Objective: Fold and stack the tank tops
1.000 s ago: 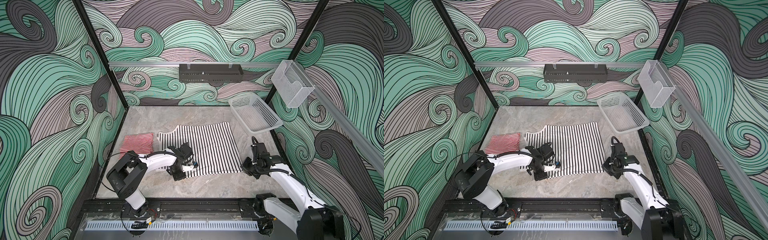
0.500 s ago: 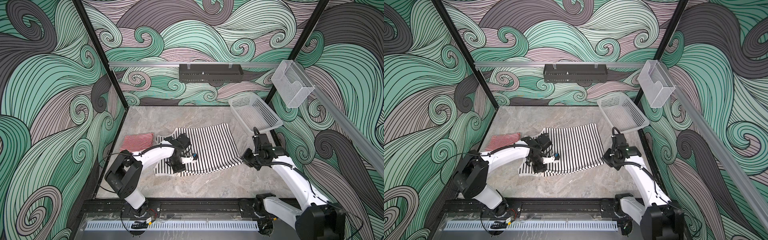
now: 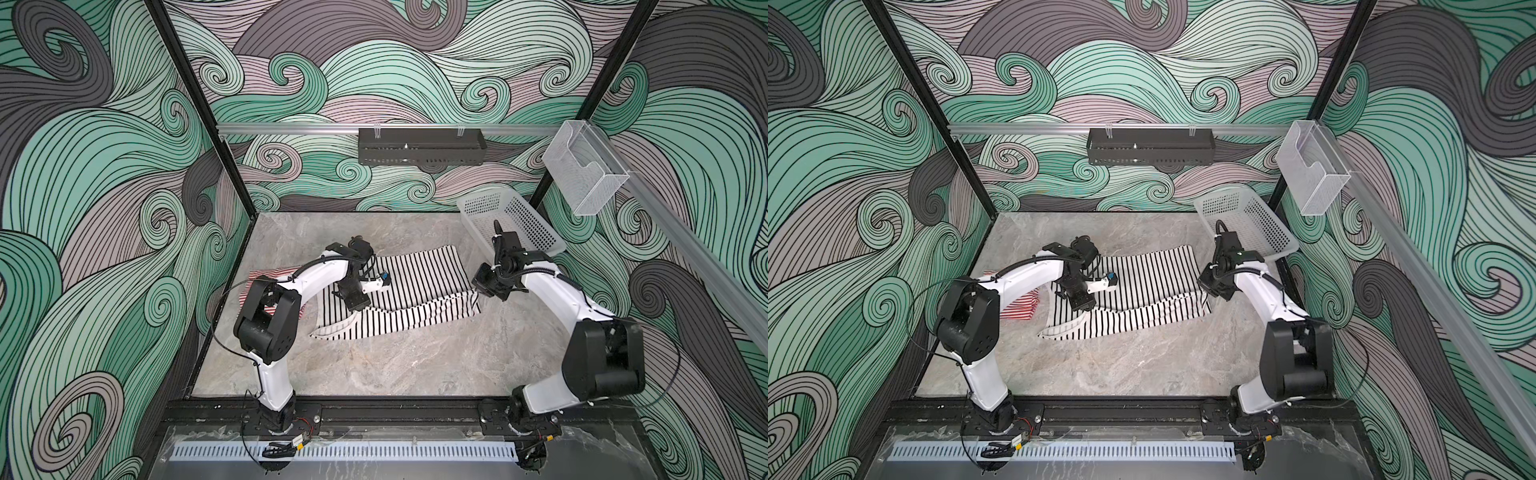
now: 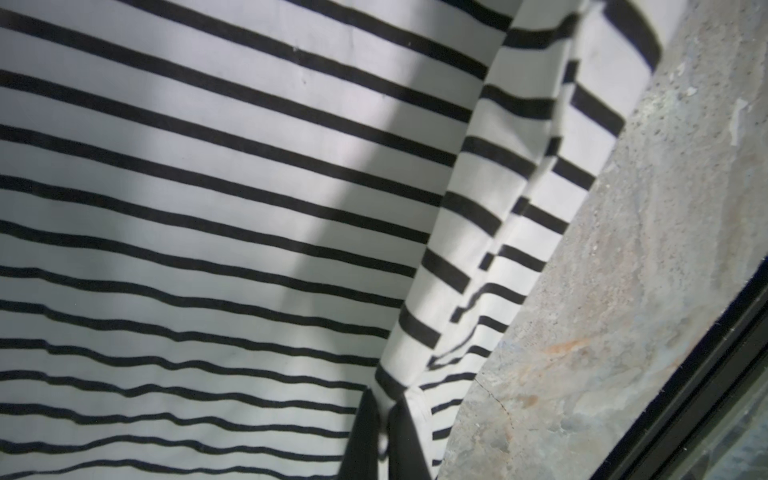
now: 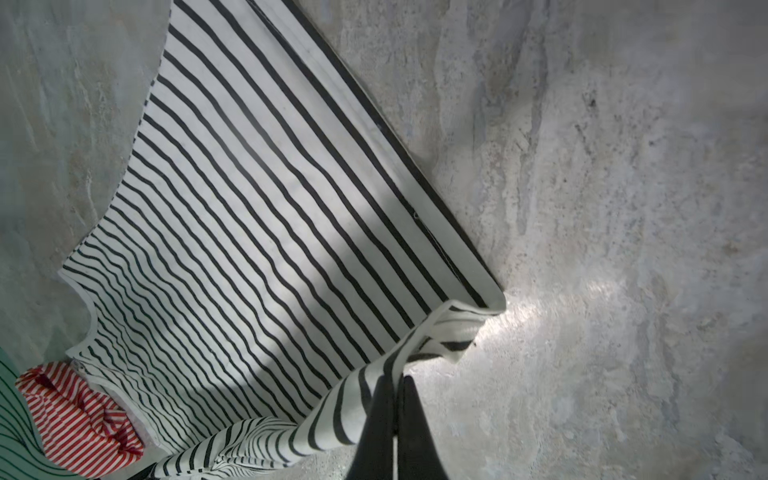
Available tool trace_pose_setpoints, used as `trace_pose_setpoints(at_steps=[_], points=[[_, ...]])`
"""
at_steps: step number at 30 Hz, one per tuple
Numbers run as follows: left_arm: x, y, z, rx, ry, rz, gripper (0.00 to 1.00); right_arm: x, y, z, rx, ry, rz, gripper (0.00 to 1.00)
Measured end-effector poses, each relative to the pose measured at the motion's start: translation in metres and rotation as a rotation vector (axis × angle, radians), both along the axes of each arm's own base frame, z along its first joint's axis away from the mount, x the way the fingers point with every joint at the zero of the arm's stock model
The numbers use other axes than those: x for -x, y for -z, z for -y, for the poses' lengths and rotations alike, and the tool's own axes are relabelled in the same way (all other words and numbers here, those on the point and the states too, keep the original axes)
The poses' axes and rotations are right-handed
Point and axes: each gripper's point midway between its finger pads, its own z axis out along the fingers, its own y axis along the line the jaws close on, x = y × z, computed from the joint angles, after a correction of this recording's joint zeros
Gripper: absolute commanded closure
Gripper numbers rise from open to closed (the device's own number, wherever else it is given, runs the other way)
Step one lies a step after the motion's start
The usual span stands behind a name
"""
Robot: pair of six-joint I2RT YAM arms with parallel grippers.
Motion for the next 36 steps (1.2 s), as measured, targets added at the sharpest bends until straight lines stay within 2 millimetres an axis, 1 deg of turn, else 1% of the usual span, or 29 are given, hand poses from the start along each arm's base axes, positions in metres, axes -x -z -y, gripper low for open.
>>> trace_pose_setpoints(at_steps=[3,6,8,11,12,14,17,20,23,25,29,31,32,34,36], points=[[-0.006,0.012,-0.005,-0.017,-0.017,-0.022,1.0,-0.013,0.013,-0.001,0.008,-0.014,-0.022,1.0],[-0.008,0.022,-0.011,-0.035,-0.033,-0.046,1.0,-0.021,0.026,-0.001,0.016,-0.026,-0.048,1.0],[-0.01,0.024,-0.013,-0.039,-0.048,-0.051,1.0,-0.026,0.034,0.0,0.026,-0.033,-0.062,1.0],[-0.018,0.022,-0.011,-0.036,-0.069,-0.034,1.0,-0.03,0.04,0.002,0.045,-0.04,-0.069,1.0],[-0.022,0.02,-0.01,-0.036,-0.078,-0.024,0.97,-0.032,0.04,0.002,0.048,-0.042,-0.068,1.0],[-0.029,0.017,-0.008,-0.036,-0.091,-0.007,0.9,-0.034,0.039,0.003,0.054,-0.044,-0.061,0.94],[-0.039,0.017,-0.008,-0.048,-0.112,0.015,0.83,-0.039,0.034,0.004,0.065,-0.044,-0.043,0.72],[-0.048,0.02,-0.011,-0.075,-0.153,0.044,0.79,-0.042,0.033,0.004,0.07,-0.051,-0.026,0.58],[-0.054,0.02,-0.016,-0.095,-0.199,0.086,0.76,-0.041,0.031,0.002,0.079,-0.066,-0.016,0.56],[-0.052,0.015,-0.021,-0.099,-0.222,0.113,0.75,-0.035,0.027,-0.001,0.084,-0.08,-0.005,0.57],[-0.03,-0.008,-0.035,-0.09,-0.245,0.16,0.75,-0.014,0.018,-0.018,0.089,-0.133,0.018,0.6],[-0.018,-0.018,-0.041,-0.082,-0.247,0.176,0.75,-0.005,0.02,-0.025,0.087,-0.159,0.018,0.61],[-0.012,-0.02,-0.044,-0.082,-0.247,0.179,0.75,0.001,0.024,-0.028,0.087,-0.168,0.006,0.61],[0.0,-0.016,-0.05,-0.091,-0.245,0.166,0.76,0.01,0.036,-0.027,0.093,-0.173,-0.026,0.59],[0.014,-0.004,-0.057,-0.116,-0.241,0.126,0.76,0.021,0.048,-0.023,0.109,-0.172,-0.064,0.57]])
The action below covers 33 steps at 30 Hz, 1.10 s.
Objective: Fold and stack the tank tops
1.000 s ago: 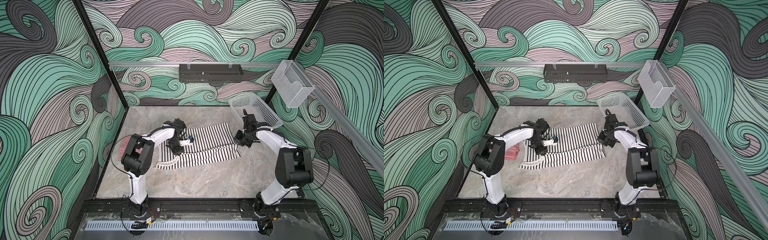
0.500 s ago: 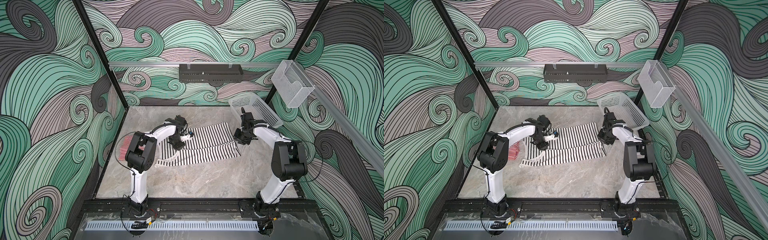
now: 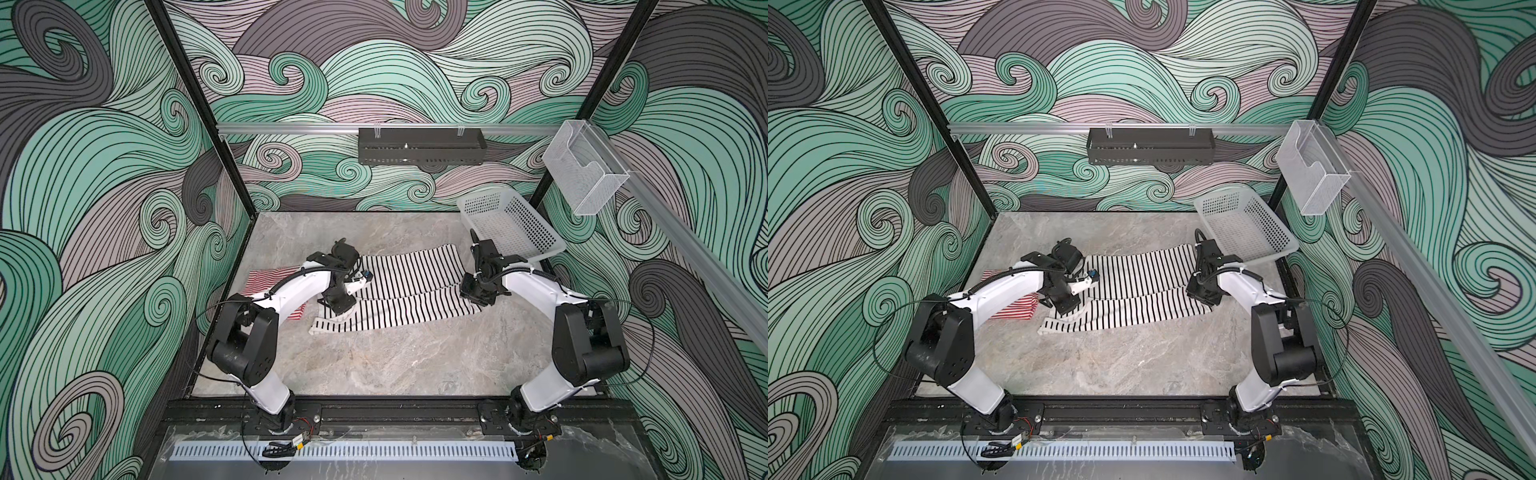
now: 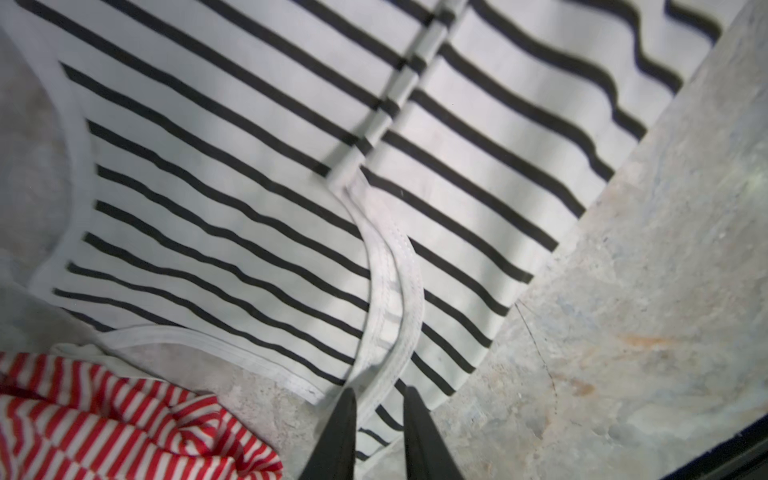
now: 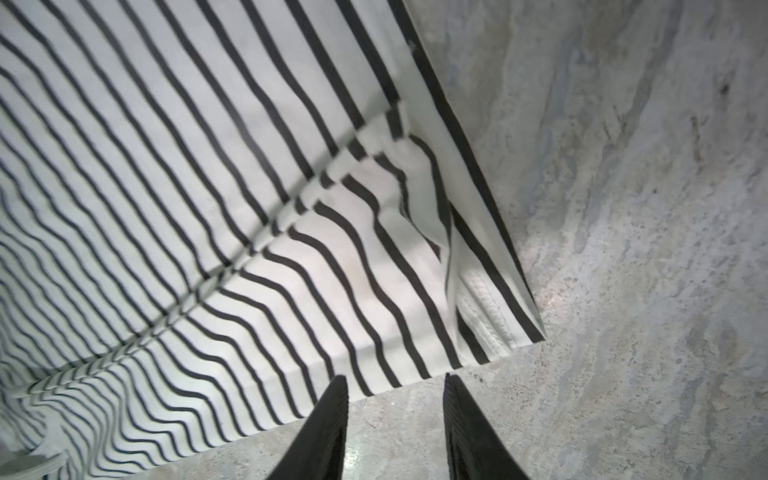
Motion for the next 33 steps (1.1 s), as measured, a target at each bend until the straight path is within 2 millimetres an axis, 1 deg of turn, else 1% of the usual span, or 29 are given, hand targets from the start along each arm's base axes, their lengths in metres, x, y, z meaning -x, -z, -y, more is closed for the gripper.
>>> trace_pose_setpoints(at_steps=[3,5,8,14,16,18,21,24,27,30,33], points=[[0.023,0.019,-0.01,-0.03,0.002,-0.074,0.75,0.01,0.01,0.006,0.028,0.002,-0.028,0.57],[0.035,0.027,-0.015,-0.043,0.004,-0.112,0.76,0.013,0.012,0.008,0.045,0.0,-0.035,0.57],[0.045,0.035,-0.02,-0.057,0.004,-0.141,0.76,0.012,0.014,0.012,0.078,0.0,-0.033,0.59],[0.05,0.042,-0.023,-0.069,0.004,-0.149,0.76,0.01,0.021,0.023,0.148,-0.008,-0.044,0.61],[0.051,0.045,-0.024,-0.073,0.005,-0.155,0.77,0.006,0.023,0.025,0.17,-0.014,-0.048,0.6],[0.051,0.049,-0.025,-0.08,0.005,-0.161,0.77,-0.001,0.025,0.027,0.192,-0.027,-0.048,0.57],[0.053,0.053,-0.026,-0.086,0.005,-0.166,0.77,-0.01,0.024,0.028,0.218,-0.058,-0.046,0.55],[0.053,0.054,-0.028,-0.09,0.004,-0.164,0.77,-0.019,0.022,0.028,0.23,-0.093,-0.035,0.55],[0.052,0.055,-0.029,-0.096,0.004,-0.159,0.78,-0.021,0.021,0.03,0.239,-0.118,-0.036,0.55],[0.052,0.055,-0.029,-0.098,0.004,-0.157,0.78,-0.021,0.024,0.035,0.244,-0.126,-0.047,0.58],[0.052,0.055,-0.029,-0.099,0.004,-0.156,0.78,-0.021,0.029,0.041,0.241,-0.13,-0.066,0.66]])
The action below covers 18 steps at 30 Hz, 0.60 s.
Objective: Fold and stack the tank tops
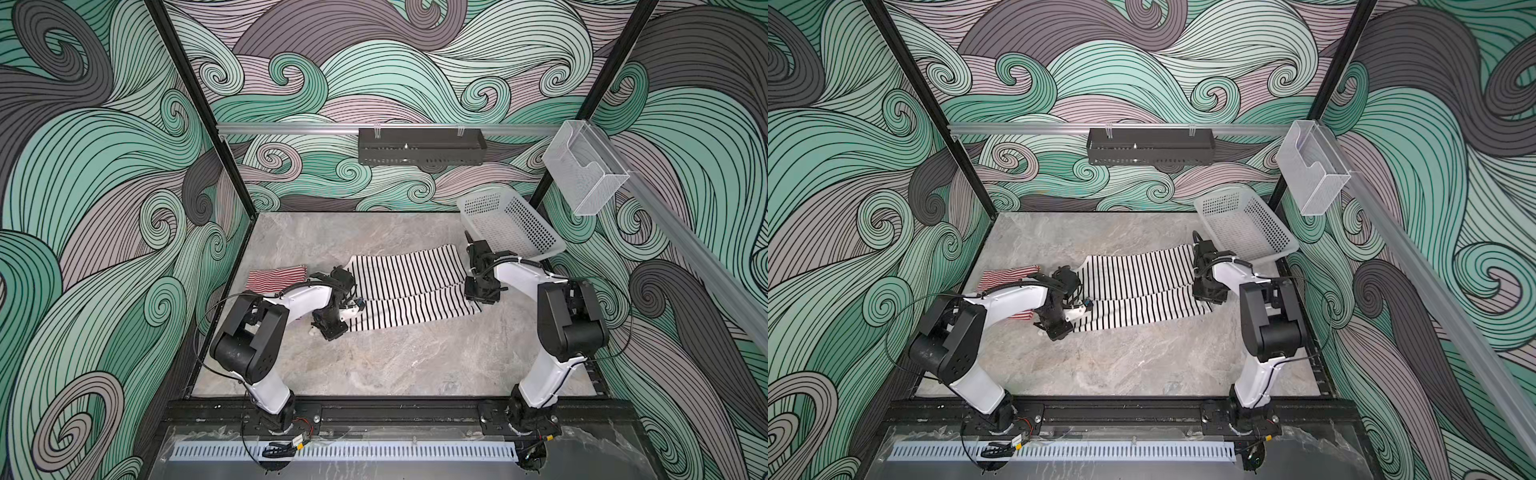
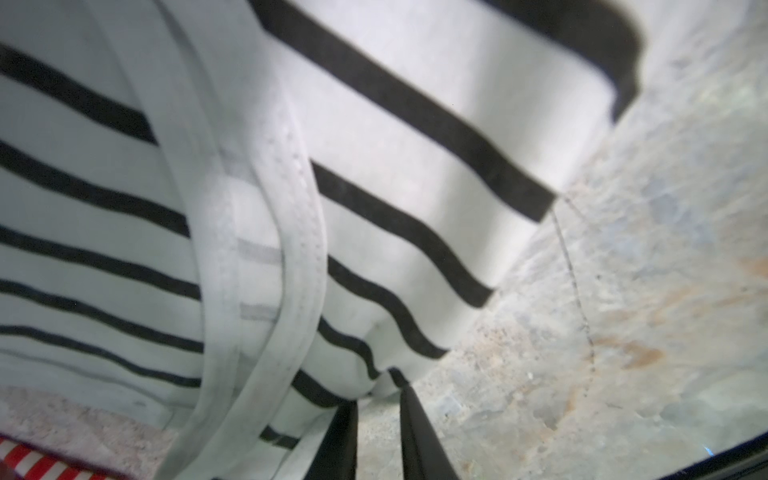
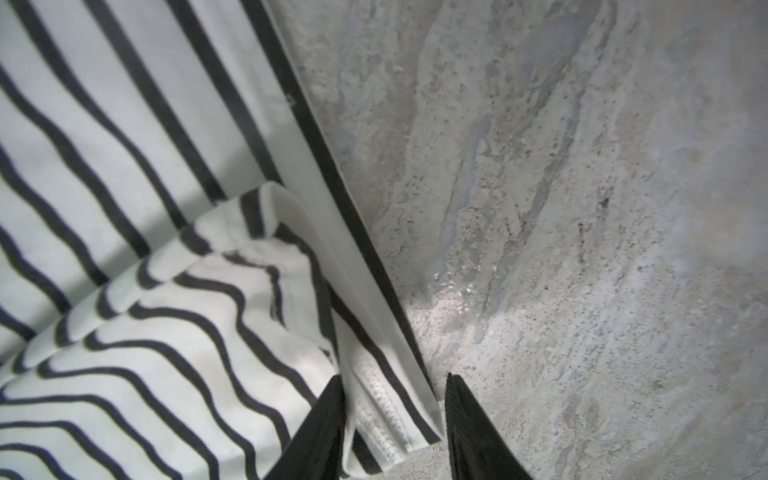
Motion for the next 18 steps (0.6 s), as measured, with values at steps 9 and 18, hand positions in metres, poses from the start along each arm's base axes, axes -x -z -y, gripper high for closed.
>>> trace_pose_setpoints(at_steps=[9,18], points=[[0.0,0.0,0.0,-0.002,0.0,0.002,0.79,0.002,0.005,-0.002,-0.027,-0.018,-0.02,0.98],[-0.003,0.001,-0.004,-0.019,-0.006,0.011,0.79,0.017,-0.012,-0.001,-0.04,-0.02,-0.001,1.0]])
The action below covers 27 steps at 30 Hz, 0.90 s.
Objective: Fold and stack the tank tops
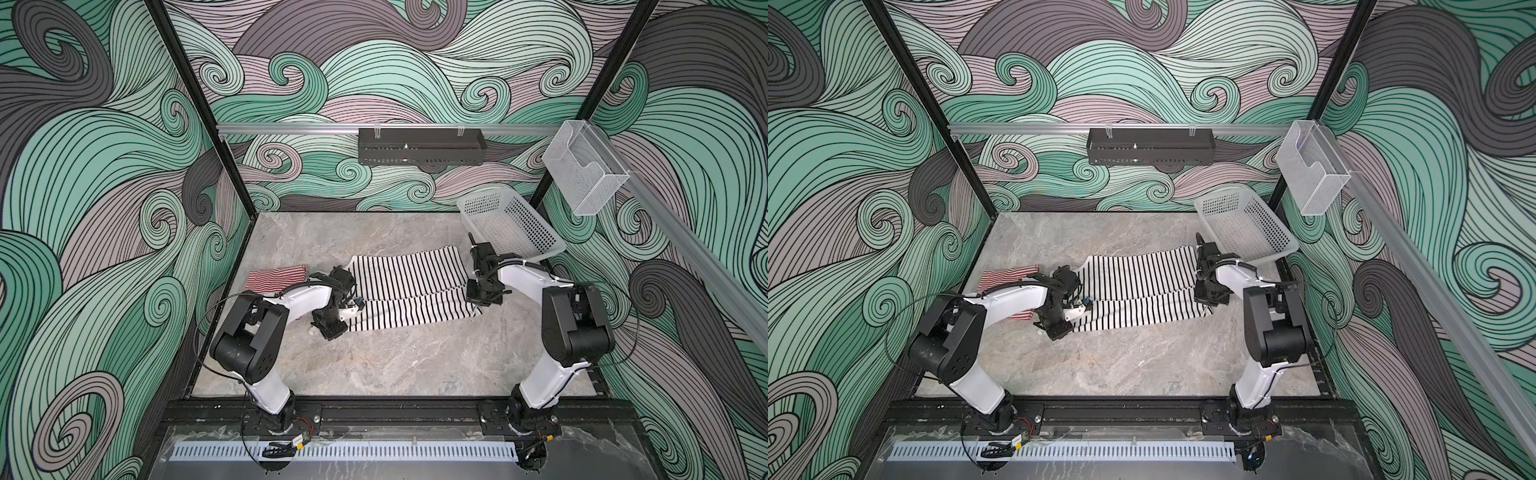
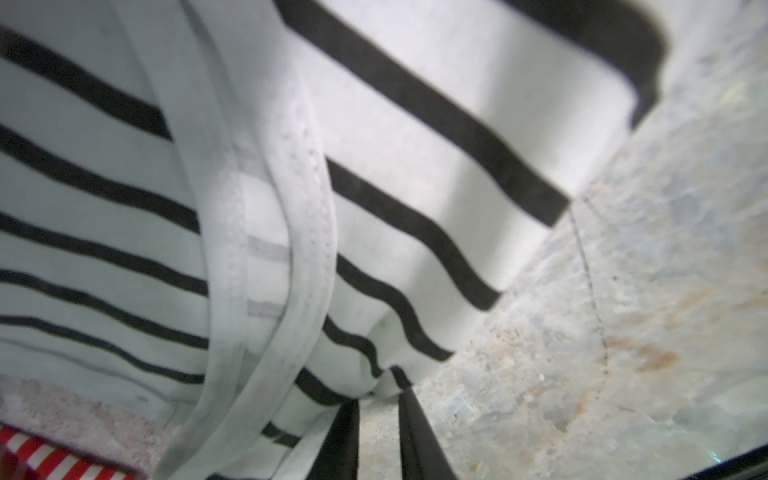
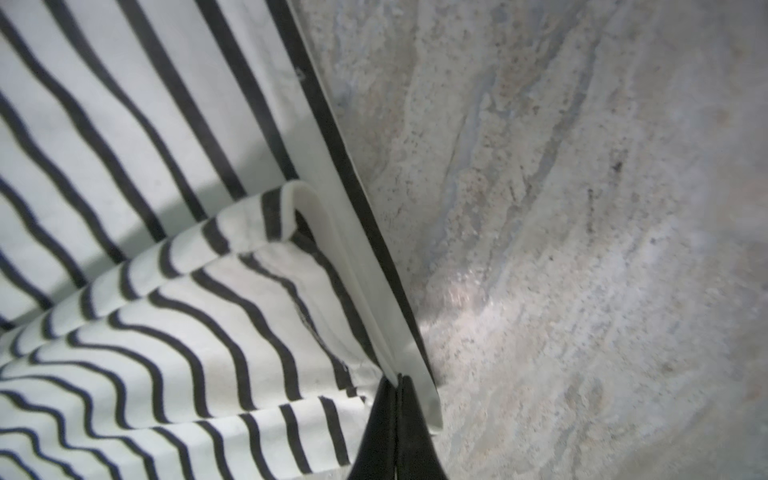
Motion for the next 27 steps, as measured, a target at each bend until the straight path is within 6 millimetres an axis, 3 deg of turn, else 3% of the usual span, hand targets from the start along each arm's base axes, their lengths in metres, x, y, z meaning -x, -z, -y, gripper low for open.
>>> trace_pose_setpoints(at_steps=[6,16,18,22,24,27], points=[[-0.008,0.0,-0.006,-0.029,-0.027,0.015,0.79,0.01,-0.029,0.001,-0.009,-0.001,0.05,1.0],[-0.011,0.0,-0.011,-0.052,-0.041,0.029,0.79,0.038,0.001,0.0,0.015,-0.012,-0.086,1.0],[-0.012,0.0,-0.012,-0.057,-0.044,0.031,0.79,0.044,0.007,-0.004,0.02,-0.023,-0.111,0.91],[-0.013,0.0,-0.013,-0.065,-0.051,0.033,0.78,0.052,0.013,-0.009,0.036,-0.045,-0.143,0.62],[-0.014,0.0,-0.013,-0.069,-0.056,0.036,0.78,0.054,0.012,-0.009,0.048,-0.044,-0.145,0.56],[-0.014,-0.001,-0.014,-0.069,-0.064,0.035,0.77,0.055,0.009,-0.009,0.063,-0.039,-0.138,0.55]])
